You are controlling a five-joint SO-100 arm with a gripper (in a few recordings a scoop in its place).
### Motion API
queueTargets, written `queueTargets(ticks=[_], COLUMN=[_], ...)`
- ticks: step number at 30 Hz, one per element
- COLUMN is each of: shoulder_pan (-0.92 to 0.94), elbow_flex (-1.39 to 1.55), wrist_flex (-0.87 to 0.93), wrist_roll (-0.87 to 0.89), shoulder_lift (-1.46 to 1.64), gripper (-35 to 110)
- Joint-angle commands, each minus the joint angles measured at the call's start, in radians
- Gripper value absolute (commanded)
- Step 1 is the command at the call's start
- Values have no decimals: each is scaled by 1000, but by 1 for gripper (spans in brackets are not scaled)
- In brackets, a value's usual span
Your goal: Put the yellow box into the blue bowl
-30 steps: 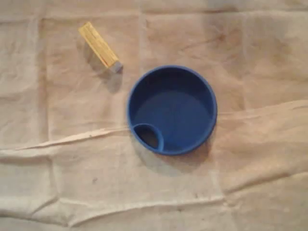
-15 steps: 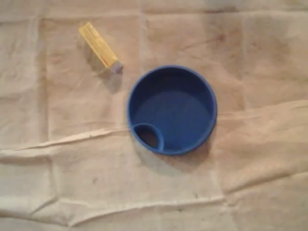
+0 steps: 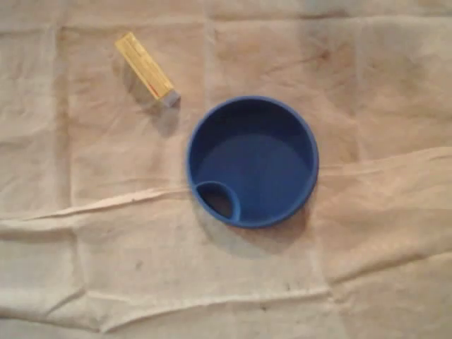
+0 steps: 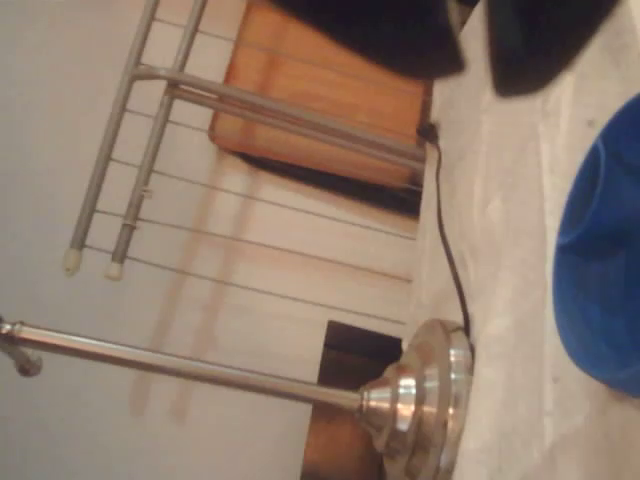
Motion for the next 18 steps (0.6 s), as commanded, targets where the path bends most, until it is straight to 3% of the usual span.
queueTargets(ticks=[1,13,18], shoulder_pan=[-5,-6,3], elbow_flex=[-6,0,-18], wrist_flex=[-5,-6,-6], wrist_roll=[14,6,17], shoulder_lift=[-5,-37,-206], gripper=[0,0,0])
